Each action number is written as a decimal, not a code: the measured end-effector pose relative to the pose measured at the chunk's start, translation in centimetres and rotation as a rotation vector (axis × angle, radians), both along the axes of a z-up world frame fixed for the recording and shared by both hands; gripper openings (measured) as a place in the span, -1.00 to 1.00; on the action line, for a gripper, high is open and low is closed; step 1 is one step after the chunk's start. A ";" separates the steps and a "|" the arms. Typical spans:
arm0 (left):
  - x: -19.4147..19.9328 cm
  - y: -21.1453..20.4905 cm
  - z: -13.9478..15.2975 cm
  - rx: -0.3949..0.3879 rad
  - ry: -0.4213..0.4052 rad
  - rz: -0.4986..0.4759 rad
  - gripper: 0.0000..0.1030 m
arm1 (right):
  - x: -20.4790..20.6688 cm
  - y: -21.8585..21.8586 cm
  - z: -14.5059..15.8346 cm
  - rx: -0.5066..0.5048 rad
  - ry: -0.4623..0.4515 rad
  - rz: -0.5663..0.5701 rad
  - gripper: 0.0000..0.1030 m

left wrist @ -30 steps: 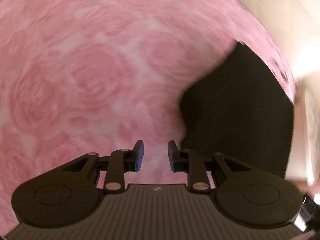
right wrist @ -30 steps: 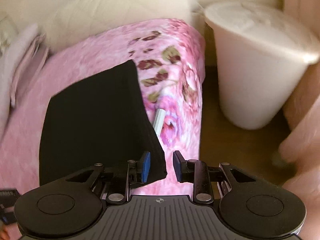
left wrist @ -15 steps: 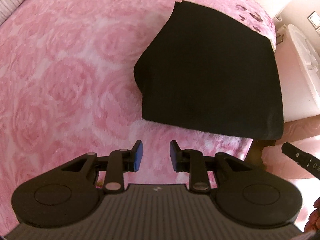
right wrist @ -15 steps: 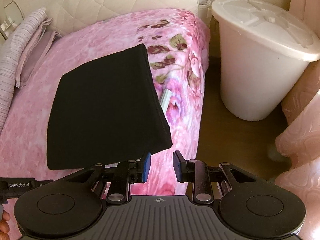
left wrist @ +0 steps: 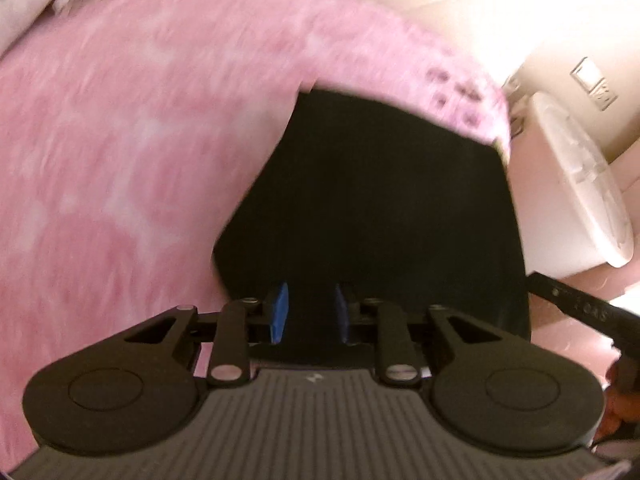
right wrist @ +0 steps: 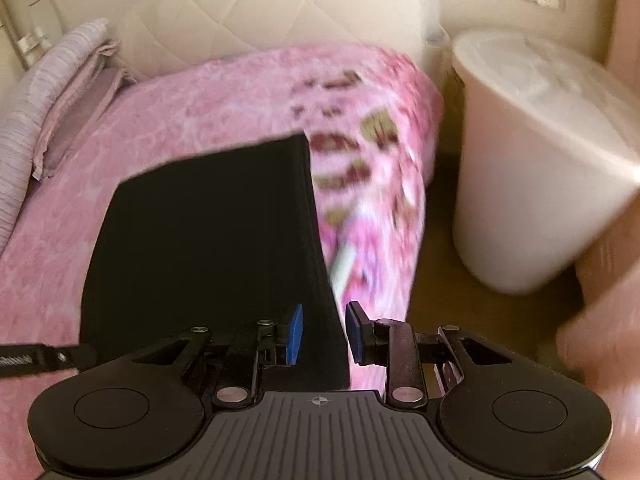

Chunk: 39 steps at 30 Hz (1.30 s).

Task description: Fold clothes

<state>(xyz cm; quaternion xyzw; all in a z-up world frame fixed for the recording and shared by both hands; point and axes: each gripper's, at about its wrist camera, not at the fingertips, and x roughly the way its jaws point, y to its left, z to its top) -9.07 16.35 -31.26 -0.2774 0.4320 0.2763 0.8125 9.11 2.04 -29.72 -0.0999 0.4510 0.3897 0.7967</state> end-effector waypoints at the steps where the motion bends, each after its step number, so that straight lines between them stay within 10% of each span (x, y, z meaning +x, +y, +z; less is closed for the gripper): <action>1: 0.9 0.5 0.1 0.020 -0.010 -0.007 -0.62 | 0.8 0.7 -0.1 0.013 -0.012 0.016 -0.46; 9: 8.4 5.8 -1.4 0.104 -0.068 -0.007 -0.63 | 7.1 7.9 -0.4 0.109 -0.080 0.196 -0.52; 15: 10.9 8.9 -5.3 0.034 -0.048 0.031 -0.53 | 10.4 11.7 -5.8 -0.001 0.014 0.265 -0.56; 28: -0.1 4.7 -1.0 -0.002 -0.090 0.070 -0.62 | 9.3 3.1 -0.6 0.102 0.096 0.187 -0.56; 39: -2.6 1.9 -2.5 -0.109 -0.064 0.119 -0.44 | 3.5 1.0 -2.8 0.005 0.187 0.196 -0.48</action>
